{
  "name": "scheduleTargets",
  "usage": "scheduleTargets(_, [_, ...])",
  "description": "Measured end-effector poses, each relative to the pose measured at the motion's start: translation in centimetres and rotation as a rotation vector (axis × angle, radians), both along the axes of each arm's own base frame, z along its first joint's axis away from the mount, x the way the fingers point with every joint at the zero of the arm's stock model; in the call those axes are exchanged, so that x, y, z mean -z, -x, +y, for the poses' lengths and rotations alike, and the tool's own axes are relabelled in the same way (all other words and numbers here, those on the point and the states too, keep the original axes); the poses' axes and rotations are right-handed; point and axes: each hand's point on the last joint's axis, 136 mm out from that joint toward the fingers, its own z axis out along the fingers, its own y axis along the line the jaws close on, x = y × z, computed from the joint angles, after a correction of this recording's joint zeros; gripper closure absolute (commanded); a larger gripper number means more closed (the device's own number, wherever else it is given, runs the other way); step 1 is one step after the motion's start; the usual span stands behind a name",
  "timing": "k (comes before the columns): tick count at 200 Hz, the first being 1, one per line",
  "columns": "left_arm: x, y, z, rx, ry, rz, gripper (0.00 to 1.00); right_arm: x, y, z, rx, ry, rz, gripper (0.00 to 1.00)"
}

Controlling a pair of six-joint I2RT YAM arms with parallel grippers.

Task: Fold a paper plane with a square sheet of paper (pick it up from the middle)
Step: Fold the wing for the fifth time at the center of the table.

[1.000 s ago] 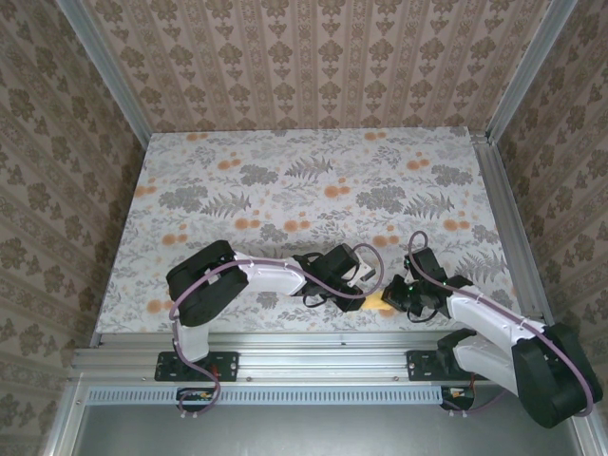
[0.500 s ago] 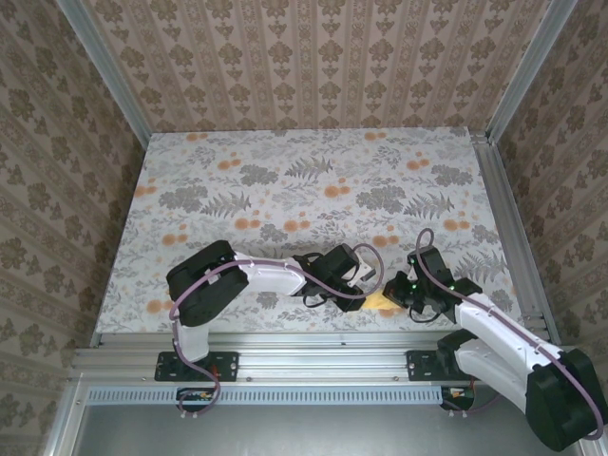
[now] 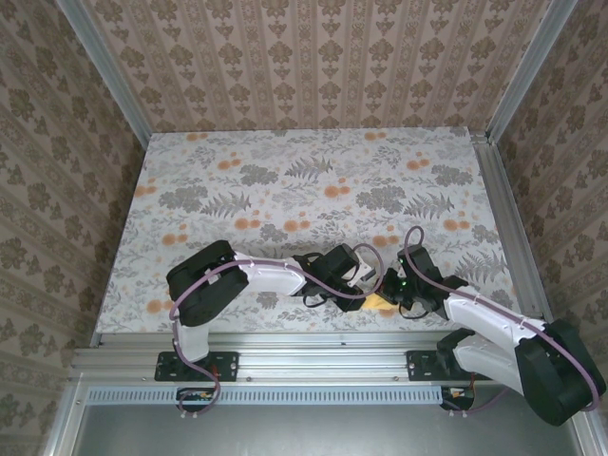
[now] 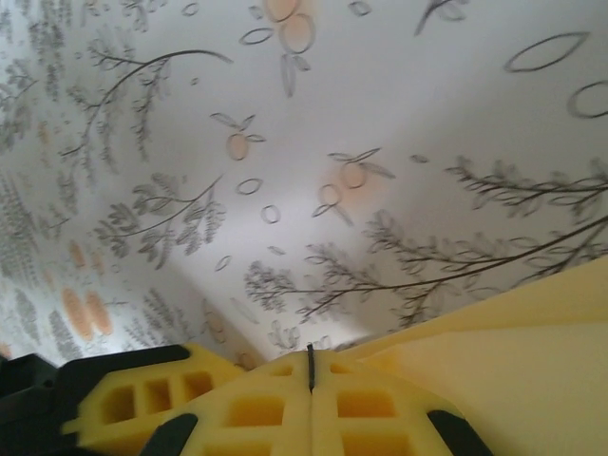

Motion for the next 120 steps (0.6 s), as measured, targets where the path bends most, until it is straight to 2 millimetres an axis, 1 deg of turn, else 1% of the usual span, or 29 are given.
scheduleTargets(34, [0.0, 0.0, 0.0, 0.000, 0.000, 0.000, 0.86, 1.4, 0.1, -2.0, 0.032, 0.069, 0.011, 1.00])
scheduleTargets(104, [0.0, 0.0, -0.1, 0.000, 0.006, -0.003, 0.86, 1.4, -0.1, -2.5, 0.018, 0.095, -0.009, 1.00])
scheduleTargets(120, [0.1, 0.0, 0.0, 0.000, 0.005, -0.002, 0.86, 1.3, -0.4, -3.2, 0.041, 0.118, -0.025, 1.00])
